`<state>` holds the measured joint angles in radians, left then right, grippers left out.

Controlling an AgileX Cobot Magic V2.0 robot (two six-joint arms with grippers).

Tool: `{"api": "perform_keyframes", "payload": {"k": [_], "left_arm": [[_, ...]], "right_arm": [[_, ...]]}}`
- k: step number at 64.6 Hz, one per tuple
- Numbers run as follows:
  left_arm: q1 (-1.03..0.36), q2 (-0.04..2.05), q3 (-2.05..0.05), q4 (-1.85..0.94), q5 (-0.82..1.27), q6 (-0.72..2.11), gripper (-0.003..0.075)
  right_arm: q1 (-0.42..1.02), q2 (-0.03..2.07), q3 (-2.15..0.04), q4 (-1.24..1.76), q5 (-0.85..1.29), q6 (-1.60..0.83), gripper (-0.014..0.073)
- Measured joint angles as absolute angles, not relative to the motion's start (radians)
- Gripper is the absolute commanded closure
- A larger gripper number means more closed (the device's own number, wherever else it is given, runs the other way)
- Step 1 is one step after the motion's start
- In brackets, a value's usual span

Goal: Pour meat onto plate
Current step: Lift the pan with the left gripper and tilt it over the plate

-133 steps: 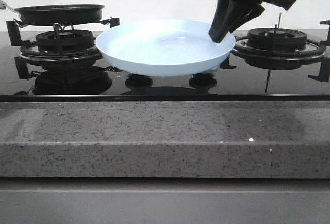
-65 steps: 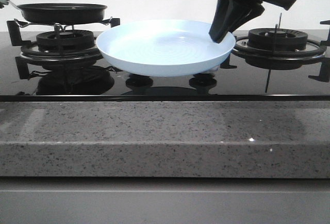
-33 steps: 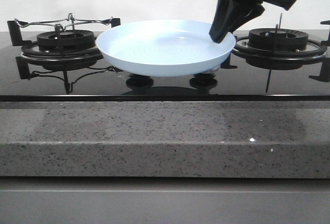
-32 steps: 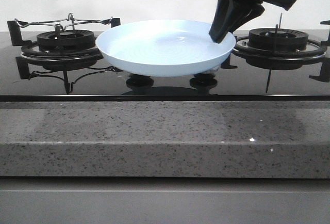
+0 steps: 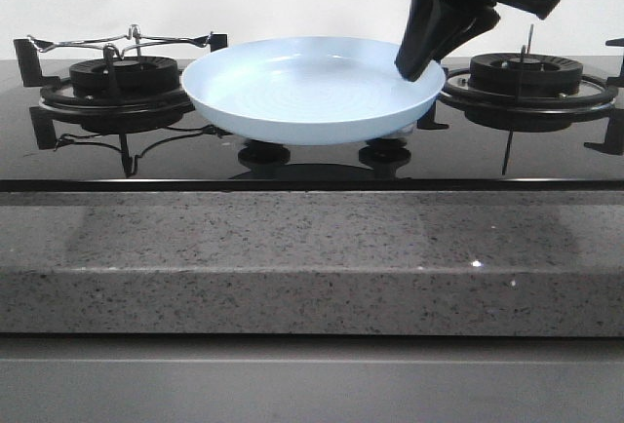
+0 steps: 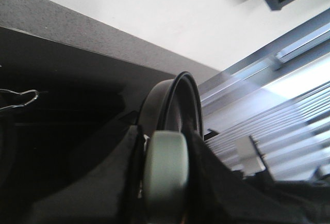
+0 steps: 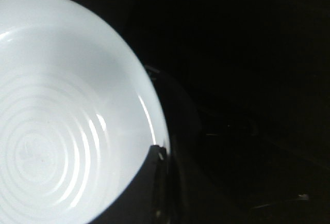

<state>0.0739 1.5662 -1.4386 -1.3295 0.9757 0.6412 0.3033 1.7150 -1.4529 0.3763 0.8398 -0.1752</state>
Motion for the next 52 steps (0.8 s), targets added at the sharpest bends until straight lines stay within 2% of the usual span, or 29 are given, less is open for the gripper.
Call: {"api": "perform_keyframes", "payload": {"k": [18,37,52], "left_arm": [[-0.058,1.481,-1.439,-1.2,0.866,0.739,0.0741],[-0.263,1.373,-1.439,-0.873,0.664,0.759,0.0741],[-0.41,1.341,-1.439,-0.703,0.594,0.759,0.0741]], "right_arm": [[0.303,1.715,-1.453,0.376,0.84,-0.175,0.0655],[0.303,1.715,-1.453,0.376,0.84,-0.175,0.0655],[0.303,1.715,-1.453,0.376,0.84,-0.175,0.0655]]}}
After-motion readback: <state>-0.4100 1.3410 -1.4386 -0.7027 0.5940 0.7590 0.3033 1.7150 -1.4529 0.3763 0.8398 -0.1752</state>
